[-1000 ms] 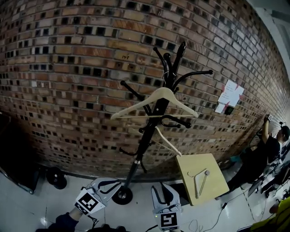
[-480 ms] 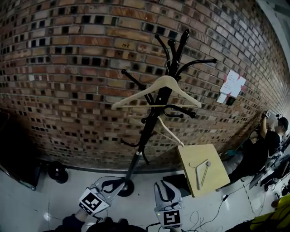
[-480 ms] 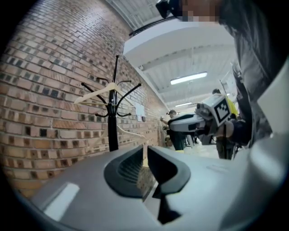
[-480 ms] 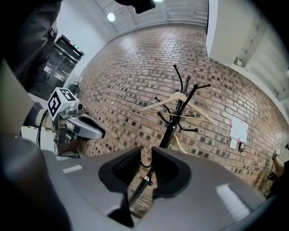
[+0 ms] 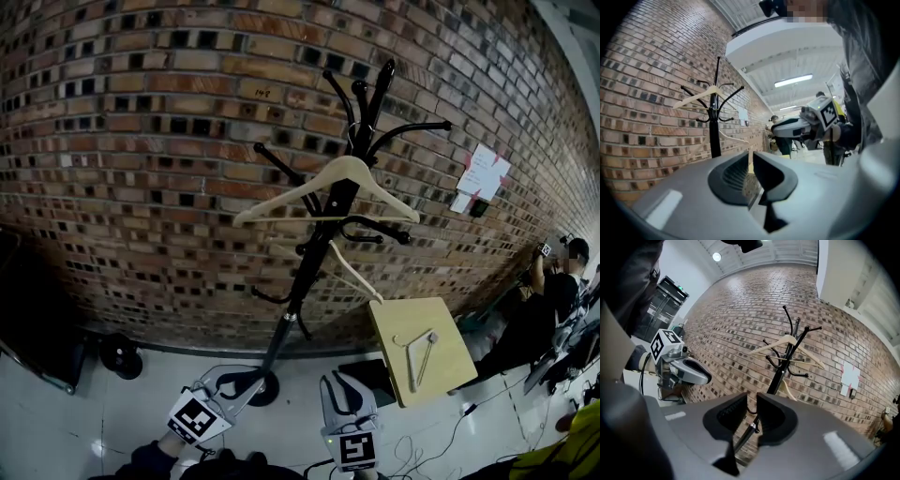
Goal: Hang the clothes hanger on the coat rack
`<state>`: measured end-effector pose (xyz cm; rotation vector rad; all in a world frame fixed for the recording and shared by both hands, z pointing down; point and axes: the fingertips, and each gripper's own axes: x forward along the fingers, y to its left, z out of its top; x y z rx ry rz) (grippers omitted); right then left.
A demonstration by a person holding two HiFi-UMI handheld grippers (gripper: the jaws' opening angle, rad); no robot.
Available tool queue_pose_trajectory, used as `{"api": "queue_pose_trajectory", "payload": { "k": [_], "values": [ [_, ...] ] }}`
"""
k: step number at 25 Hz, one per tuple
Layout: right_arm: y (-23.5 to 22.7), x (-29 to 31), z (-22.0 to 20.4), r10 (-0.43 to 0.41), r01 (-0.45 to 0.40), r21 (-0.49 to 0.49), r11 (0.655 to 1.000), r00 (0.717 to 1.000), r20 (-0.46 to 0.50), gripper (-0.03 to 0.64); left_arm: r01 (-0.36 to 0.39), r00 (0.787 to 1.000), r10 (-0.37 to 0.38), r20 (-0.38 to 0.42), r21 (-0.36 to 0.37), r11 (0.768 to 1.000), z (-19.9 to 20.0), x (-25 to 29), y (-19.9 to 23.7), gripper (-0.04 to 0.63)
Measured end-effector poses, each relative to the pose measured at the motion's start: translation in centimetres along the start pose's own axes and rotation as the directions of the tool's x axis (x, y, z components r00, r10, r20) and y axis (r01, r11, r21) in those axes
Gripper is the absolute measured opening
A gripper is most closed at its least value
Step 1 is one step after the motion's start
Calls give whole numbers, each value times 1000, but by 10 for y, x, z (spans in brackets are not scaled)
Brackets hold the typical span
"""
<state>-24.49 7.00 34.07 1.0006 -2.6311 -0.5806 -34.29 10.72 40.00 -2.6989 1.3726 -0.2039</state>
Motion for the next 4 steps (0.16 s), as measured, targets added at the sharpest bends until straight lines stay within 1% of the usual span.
{"api": "queue_pose_trajectory", "payload": {
  "k": [4],
  "values": [
    [0, 2, -1, -1, 1, 2, 1000, 1000, -6, 71, 5, 1000, -5, 2, 18, 1000, 3, 2, 1, 12]
  ]
}}
